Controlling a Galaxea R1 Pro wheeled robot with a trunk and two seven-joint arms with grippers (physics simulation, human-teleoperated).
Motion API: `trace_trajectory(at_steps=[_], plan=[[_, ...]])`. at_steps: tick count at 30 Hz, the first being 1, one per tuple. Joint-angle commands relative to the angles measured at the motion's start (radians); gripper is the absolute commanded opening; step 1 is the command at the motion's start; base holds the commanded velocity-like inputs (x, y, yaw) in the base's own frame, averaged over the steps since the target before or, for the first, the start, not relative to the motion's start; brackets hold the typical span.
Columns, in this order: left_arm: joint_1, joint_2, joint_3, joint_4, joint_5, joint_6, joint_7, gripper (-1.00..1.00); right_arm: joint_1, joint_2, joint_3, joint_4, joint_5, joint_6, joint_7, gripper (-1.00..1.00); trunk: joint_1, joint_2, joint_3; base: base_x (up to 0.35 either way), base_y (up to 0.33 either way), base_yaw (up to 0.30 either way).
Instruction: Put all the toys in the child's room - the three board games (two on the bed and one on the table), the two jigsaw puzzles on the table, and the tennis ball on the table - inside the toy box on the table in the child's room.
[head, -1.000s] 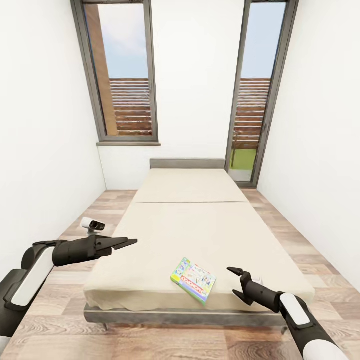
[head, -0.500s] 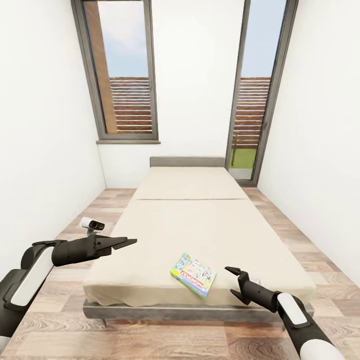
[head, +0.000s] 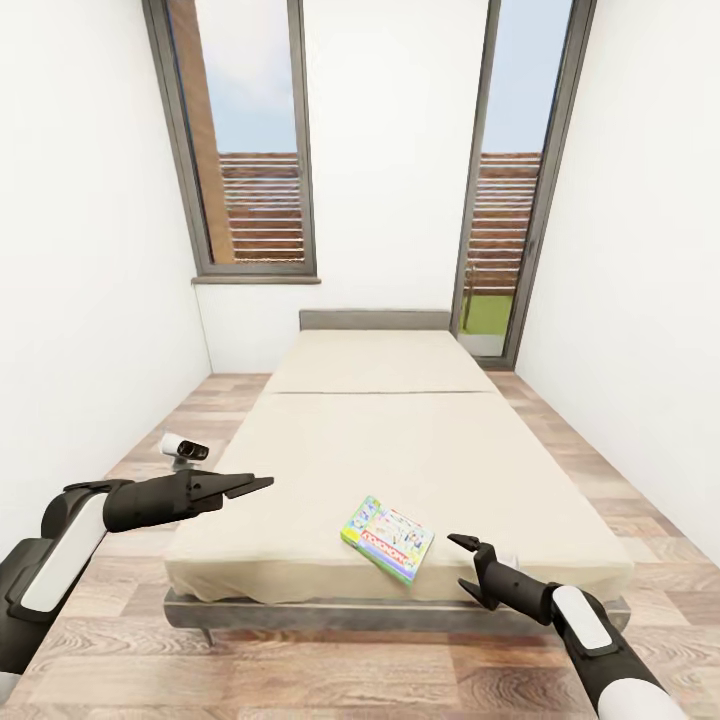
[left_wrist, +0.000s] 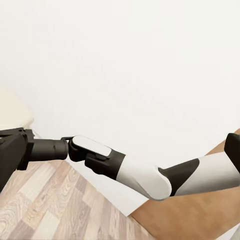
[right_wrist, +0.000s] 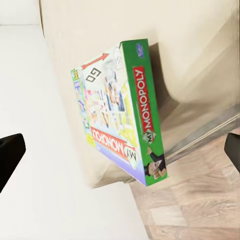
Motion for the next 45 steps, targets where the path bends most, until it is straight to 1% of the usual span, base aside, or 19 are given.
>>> trace_trajectory(at_steps=[1,8,10,16,23,36,45], plan=[[-0.001,0.001,-0.001,0.000,0.003,0.005,-0.002,1.00,-0.001,0.001,-0.004,0.000,0.006,0.006,0.005,1.00,0.004,-0.008,-0.004,0.000,0.000,0.000],[-0.001,0.001,-0.006,0.001,0.003,0.005,-0.002,1.00,-0.001,0.013,-0.004,0.001,0.007,0.007,0.006,1.00,0.031,-0.057,-0.026,0.000,0.000,0.000],[-0.001,0.001,-0.007,0.001,0.003,0.005,-0.002,1.00,-0.001,0.017,0.004,0.000,0.007,0.007,0.007,1.00,0.038,-0.071,-0.032,0.000,0.000,0.000],[-0.001,0.001,-0.008,0.001,0.003,0.005,-0.002,1.00,-0.001,0.018,0.030,-0.001,0.007,0.007,0.008,1.00,0.061,-0.113,-0.051,0.000,0.000,0.000],[-0.001,0.001,-0.008,0.001,0.003,0.005,-0.002,1.00,-0.001,0.019,0.038,-0.001,0.007,0.007,0.012,1.00,0.088,-0.162,-0.073,0.000,0.000,0.000],[-0.001,0.001,-0.009,0.000,0.003,0.005,-0.002,1.00,-0.001,0.022,0.040,-0.001,0.007,0.007,0.016,1.00,0.088,-0.162,-0.073,0.000,0.003,0.000],[-0.001,0.001,-0.007,0.000,0.001,0.005,-0.002,1.00,-0.001,0.023,0.040,-0.001,0.007,0.008,0.017,1.00,0.088,-0.162,-0.073,0.000,0.168,0.000]])
